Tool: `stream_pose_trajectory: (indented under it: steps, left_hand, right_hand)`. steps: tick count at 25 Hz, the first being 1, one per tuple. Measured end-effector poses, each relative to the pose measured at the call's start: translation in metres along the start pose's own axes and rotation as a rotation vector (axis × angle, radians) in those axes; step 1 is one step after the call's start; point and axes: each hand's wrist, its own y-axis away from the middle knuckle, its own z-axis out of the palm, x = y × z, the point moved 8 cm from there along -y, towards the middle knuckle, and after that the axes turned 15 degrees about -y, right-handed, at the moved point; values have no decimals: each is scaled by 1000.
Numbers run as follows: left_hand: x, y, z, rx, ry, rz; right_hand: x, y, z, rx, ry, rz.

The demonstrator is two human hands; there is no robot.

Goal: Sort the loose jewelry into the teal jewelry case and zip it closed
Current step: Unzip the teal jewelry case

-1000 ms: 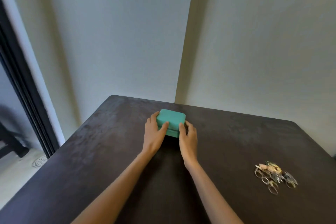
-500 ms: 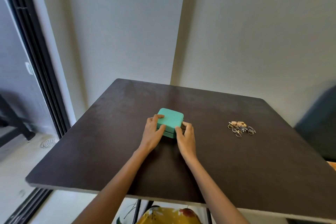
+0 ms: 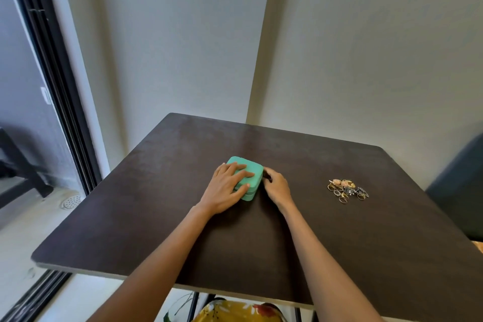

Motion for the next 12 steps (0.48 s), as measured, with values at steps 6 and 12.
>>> stream_pose_trajectory:
  steps: [6,12]
  left_hand:
    - [1,0,-2,31,-52,-21]
    - [6,-7,-5,125,75,-294]
  right_hand:
    - [1,8,-20,200,-231,16]
    - [4,45,-18,150,-234,85]
